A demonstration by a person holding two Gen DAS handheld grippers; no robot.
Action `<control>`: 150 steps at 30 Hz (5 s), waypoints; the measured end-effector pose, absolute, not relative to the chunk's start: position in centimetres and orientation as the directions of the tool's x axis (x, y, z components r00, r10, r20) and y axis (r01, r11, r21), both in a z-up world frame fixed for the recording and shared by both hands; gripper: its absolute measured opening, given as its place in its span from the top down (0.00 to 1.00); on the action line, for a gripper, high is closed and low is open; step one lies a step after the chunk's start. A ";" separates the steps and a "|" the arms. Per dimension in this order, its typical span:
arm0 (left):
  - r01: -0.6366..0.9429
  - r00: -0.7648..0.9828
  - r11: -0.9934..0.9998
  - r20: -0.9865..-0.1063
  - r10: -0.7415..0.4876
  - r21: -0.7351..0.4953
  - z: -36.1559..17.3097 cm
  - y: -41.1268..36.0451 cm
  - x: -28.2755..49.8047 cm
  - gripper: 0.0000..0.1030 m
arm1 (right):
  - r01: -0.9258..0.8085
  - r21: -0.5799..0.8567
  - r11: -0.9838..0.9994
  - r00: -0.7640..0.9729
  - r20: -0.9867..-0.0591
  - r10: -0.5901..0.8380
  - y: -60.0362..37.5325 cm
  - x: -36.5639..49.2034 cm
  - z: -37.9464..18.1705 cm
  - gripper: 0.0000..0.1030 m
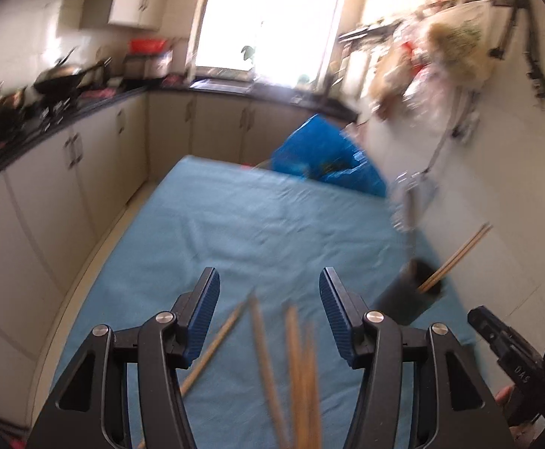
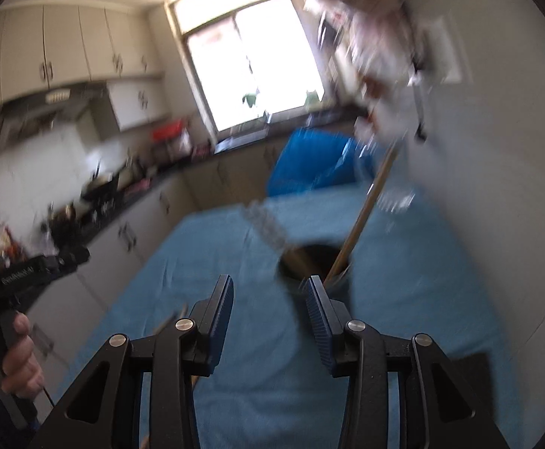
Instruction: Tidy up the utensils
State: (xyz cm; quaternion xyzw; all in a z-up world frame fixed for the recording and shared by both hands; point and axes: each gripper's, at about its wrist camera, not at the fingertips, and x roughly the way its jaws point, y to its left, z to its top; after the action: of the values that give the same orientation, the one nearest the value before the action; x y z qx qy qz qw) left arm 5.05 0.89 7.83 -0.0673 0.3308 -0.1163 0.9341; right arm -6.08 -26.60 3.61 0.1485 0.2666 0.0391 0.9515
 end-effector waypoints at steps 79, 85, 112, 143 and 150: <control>0.036 0.439 0.988 -0.886 -0.151 -0.150 -5.9 7.9 15.4 0.93 | -0.128 0.174 0.976 0.359 -0.910 0.209 -8.2 18.2 -5.7 0.92; 0.043 0.532 0.976 -0.822 -0.203 -0.213 -2.9 8.4 13.6 0.93 | -0.159 0.279 0.947 0.492 -0.809 0.321 -10.3 14.8 -0.8 0.92; 0.071 0.840 0.988 -0.525 -0.134 -0.138 7.1 4.7 1.2 0.93 | -0.355 0.240 0.903 0.848 -0.325 0.419 -16.1 -5.6 9.9 0.92; -0.025 0.386 0.996 -0.920 -0.073 -0.089 -5.3 2.2 23.8 0.79 | -0.285 0.312 0.906 0.895 -0.253 0.369 -20.8 -6.6 11.7 0.93; 0.003 0.432 0.991 -0.894 -0.120 -0.132 -3.8 2.3 22.2 0.94 | -0.265 0.313 0.912 0.906 -0.242 0.346 -21.5 -7.0 11.9 0.93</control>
State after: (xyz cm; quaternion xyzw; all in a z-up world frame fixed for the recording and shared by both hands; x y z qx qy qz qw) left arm 22.22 2.30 -3.78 -0.0553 0.5318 -0.0365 0.8442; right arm -6.95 -21.50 11.87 0.1375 0.1479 0.1581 0.9666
